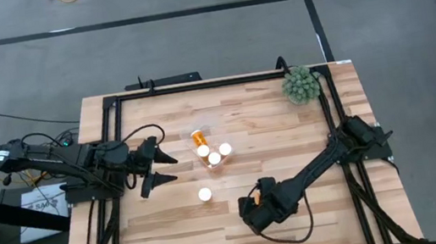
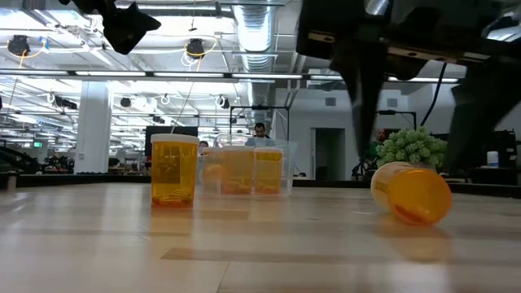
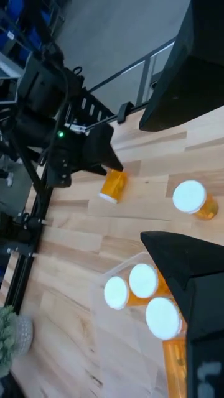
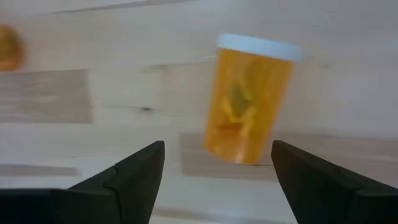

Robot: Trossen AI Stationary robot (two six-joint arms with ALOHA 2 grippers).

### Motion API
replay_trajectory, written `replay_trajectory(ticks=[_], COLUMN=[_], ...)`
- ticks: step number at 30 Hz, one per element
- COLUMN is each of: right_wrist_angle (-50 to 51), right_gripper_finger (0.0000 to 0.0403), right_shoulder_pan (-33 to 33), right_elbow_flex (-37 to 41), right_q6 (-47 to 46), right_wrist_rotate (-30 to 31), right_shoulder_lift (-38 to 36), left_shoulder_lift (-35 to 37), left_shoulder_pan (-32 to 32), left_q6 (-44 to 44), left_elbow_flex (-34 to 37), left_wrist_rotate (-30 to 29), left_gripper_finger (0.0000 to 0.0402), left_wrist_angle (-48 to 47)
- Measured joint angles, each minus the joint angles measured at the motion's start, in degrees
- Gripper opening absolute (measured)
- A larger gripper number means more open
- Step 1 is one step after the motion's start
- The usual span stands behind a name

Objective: Pick and place pill bottles into a basket
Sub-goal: Put the bottom orange medicine bottle into the transparent bin

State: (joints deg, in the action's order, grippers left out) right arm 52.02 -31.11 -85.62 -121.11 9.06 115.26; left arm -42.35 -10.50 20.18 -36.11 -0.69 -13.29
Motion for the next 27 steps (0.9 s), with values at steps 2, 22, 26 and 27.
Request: replay_trajectory(ticks=[2, 22, 26, 27], right_wrist_angle=[1.54, 2.98, 3.43, 3.25], right_gripper_finger=[0.0291, 0.0291, 0.0291, 0.0291], right_shoulder_pan=[0.32, 5.37, 5.35, 5.49], right_elbow_flex=[0.00, 2.98, 3.52, 3.50], right_q6=[-0.12, 3.31, 3.78, 4.10], right_wrist_rotate=[-0.79, -5.14, -5.47, -5.46], right_shoulder_lift=[0.00, 0.35, 0.35, 0.35], left_shoulder_lift=[-0.02, -0.02, -0.01, -0.02], left_shoulder_pan=[0.00, 0.00, 0.01, 0.02], left_q6=[0.00, -0.66, -0.63, -0.63], left_elbow_flex=[-0.01, -0.01, -0.01, -0.01], left_wrist_rotate=[0.25, 0.35, 0.37, 0.37], left_gripper_finger=[0.0265, 0.0265, 0.0265, 0.0265], left_wrist_angle=[-0.31, -1.43, -1.51, -1.49])
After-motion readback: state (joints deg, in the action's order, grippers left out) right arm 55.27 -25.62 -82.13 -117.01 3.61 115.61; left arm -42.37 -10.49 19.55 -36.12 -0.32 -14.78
